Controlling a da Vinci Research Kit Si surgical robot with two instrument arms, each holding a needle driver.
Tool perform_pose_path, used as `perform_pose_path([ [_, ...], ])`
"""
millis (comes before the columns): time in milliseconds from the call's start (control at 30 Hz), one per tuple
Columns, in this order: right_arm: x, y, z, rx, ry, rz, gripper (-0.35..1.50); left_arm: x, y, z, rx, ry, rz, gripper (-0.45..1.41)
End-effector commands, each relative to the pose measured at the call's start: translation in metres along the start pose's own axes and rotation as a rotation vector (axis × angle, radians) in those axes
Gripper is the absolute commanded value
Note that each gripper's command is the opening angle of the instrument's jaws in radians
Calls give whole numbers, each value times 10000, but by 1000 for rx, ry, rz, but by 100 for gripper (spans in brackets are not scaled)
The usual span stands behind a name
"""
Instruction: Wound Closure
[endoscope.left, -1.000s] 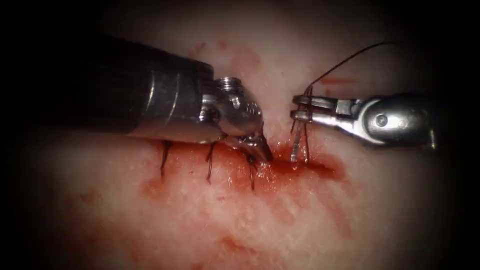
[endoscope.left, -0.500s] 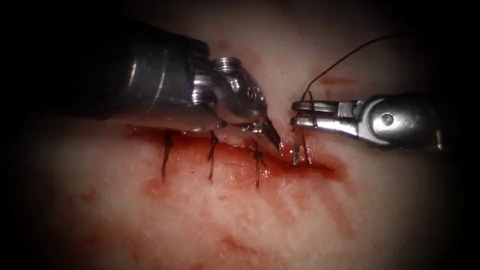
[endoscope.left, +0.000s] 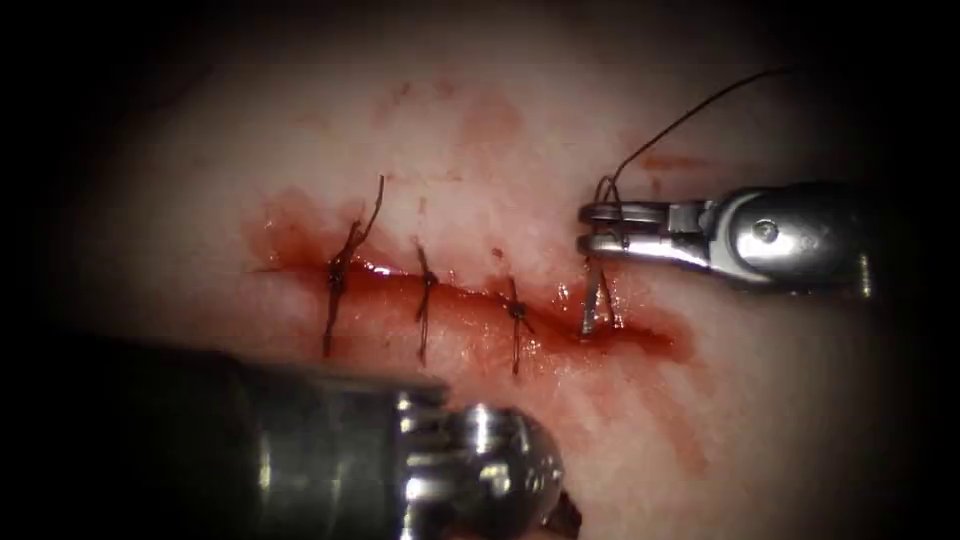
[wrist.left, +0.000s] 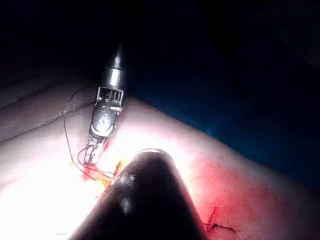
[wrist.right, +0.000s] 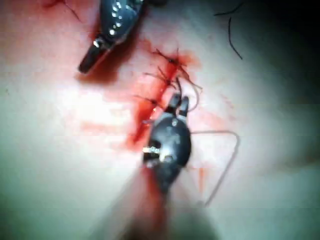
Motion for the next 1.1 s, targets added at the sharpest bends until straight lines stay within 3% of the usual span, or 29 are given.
perform_pose_path([
  [33, -1, -1, 8, 3, -1, 15, -35, 2, -4, 12, -6, -1, 1, -42],
  [200, -2, -1, 7, 8, 4, 91, -35, -7, -15, 29, -14, -7, 10, -42],
  [1100, -12, 3, 7, 4, 14, 391, -35, -24, -60, 38, -19, 54, 10, -42],
])
